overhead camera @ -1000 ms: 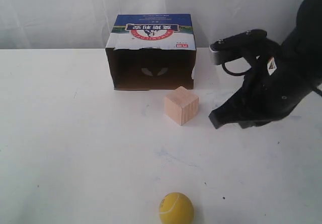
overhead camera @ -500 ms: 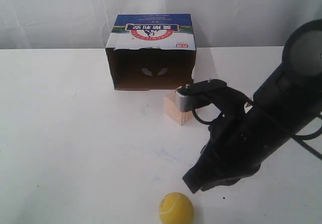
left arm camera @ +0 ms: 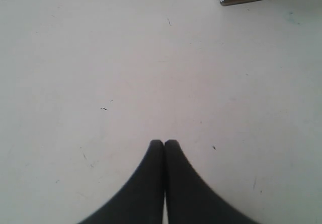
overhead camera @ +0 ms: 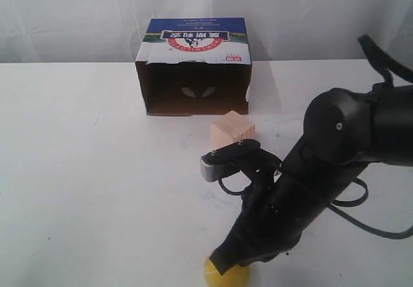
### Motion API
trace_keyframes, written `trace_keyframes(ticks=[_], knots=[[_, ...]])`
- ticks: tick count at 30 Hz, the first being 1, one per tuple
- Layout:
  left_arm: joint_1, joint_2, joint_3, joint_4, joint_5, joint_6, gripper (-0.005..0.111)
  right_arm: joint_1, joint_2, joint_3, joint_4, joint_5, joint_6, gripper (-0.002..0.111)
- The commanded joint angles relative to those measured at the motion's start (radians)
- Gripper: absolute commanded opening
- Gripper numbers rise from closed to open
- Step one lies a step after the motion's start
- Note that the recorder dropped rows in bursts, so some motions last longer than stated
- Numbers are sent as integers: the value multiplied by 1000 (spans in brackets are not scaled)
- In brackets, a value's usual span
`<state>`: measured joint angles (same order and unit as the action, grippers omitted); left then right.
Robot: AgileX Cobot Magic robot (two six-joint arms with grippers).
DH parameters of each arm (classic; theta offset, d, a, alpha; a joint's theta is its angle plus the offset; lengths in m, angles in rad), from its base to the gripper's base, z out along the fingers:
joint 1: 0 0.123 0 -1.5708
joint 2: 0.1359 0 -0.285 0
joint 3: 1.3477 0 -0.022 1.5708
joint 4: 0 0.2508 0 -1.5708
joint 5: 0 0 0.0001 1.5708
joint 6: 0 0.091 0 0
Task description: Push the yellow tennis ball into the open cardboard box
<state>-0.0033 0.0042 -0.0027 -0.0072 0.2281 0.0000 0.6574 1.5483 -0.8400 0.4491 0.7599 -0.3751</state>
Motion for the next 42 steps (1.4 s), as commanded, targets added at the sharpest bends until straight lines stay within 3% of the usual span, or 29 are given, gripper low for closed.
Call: trace_keyframes(ticks=[1,14,30,35,42], knots=[[-1,-4,3,-7,2,0,0,2,37,4,3,-52,-13,0],[-1,-4,3,-7,2,0,0,2,158,-52,128,-195,-131,0],[-1,-4,3,-7,2,0,0,2,202,-191,121,-309,-179,0],[-1,-4,3,-7,2,0,0,2,146,-245,108,-255,-179,0],[-1,-4,3,-7,2,0,0,2,120,-252,81,18,-153,0]])
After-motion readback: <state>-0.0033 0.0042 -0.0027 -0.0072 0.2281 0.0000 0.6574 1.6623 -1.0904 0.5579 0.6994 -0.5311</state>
